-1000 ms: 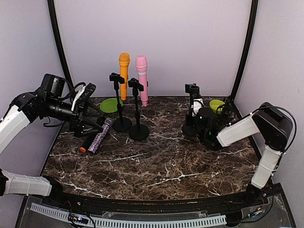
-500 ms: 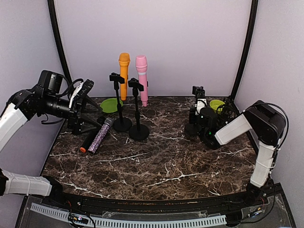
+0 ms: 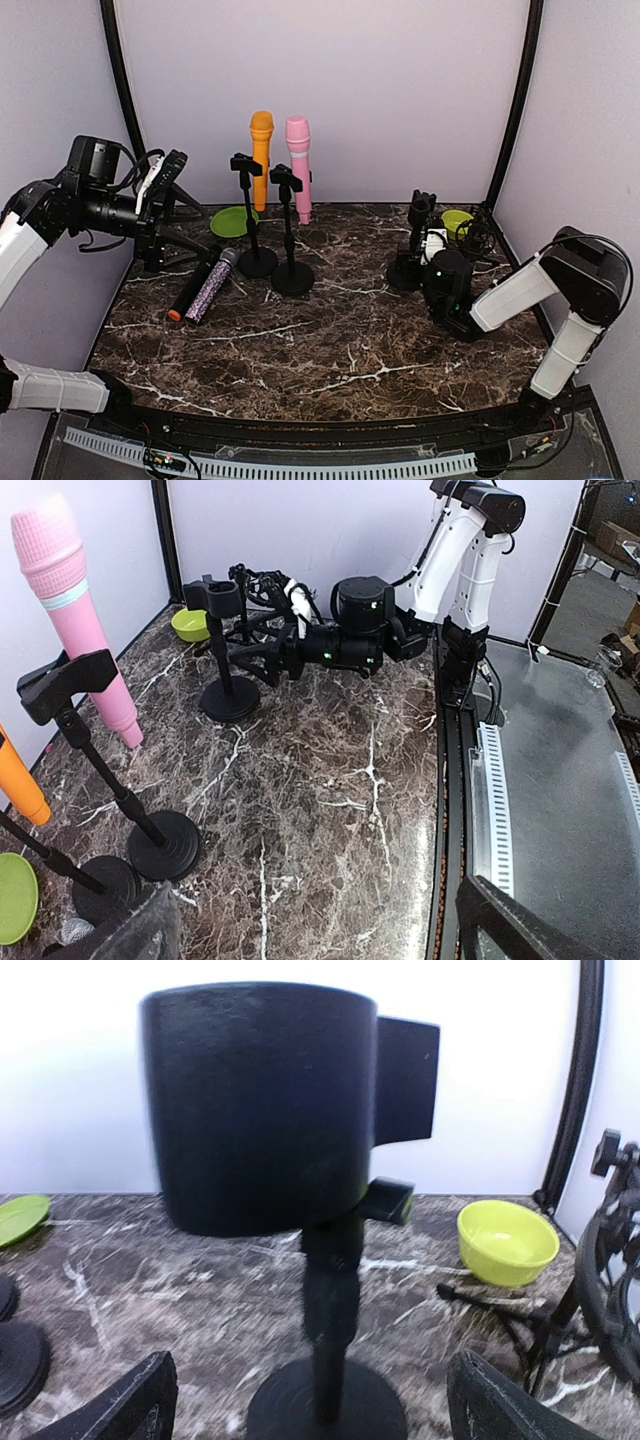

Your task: Remove the microphone from the stand

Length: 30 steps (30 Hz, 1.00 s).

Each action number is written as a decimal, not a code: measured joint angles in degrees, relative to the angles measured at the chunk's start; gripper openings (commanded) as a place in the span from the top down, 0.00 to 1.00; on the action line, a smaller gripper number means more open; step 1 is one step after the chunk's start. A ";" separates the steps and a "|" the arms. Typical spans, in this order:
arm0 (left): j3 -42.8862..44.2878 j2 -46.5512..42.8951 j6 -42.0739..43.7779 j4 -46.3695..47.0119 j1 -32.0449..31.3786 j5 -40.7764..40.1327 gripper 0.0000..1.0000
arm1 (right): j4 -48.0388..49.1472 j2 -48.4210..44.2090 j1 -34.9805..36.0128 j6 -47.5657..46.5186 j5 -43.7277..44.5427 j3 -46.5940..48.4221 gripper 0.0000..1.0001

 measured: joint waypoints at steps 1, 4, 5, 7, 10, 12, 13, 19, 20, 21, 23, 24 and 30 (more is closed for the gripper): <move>0.22 -0.02 -0.15 0.00 0.00 0.00 0.01 | -0.13 -0.52 1.33 0.61 0.42 -0.83 0.06; 0.66 -0.11 -0.66 0.02 0.00 -0.07 0.01 | -1.84 -3.08 5.14 2.64 1.99 -3.43 0.05; 0.79 -0.11 -0.96 0.04 0.00 -0.20 0.01 | -2.71 -4.35 6.34 3.52 2.58 -4.17 0.04; 0.96 -0.13 -1.60 0.04 0.00 -0.68 0.01 | -4.76 -7.48 8.57 5.07 3.89 -5.57 0.01; 1.07 -0.07 -2.40 -0.02 0.07 -2.78 0.01 | -11.10 -13.88 12.52 7.80 6.40 -5.90 0.00; 1.40 0.57 -2.99 -0.59 0.61 -4.11 0.01 | -16.46 -17.70 14.60 9.01 7.32 -4.83 0.00; 1.88 1.27 -3.28 -1.22 1.33 -4.26 0.01 | -19.15 -19.61 15.61 9.42 7.43 -3.89 0.00; 3.19 6.54 -4.48 -2.25 7.41 -4.74 0.01 | -30.25 -25.46 19.69 8.46 0.02 5.75 0.00; 2.73 6.69 -4.57 -2.19 8.00 -4.96 0.01 | -31.71 -25.38 19.82 8.04 -3.30 8.13 0.00; 2.21 6.56 -4.61 -2.23 8.20 -5.01 0.01 | -33.33 -25.05 19.82 7.37 -6.25 10.64 0.00; 0.87 5.75 -4.68 -2.12 8.22 -4.94 0.01 | -36.39 -23.02 19.47 5.88 -12.76 16.68 0.00; 0.09 5.14 -4.70 -2.14 8.22 -4.87 0.01 | -37.59 -21.40 19.12 5.01 -15.85 19.98 0.00; -3.56 1.90 -4.11 -3.58 8.31 -3.74 0.01 | -41.72 -11.13 12.55 1.62 -34.97 34.10 0.00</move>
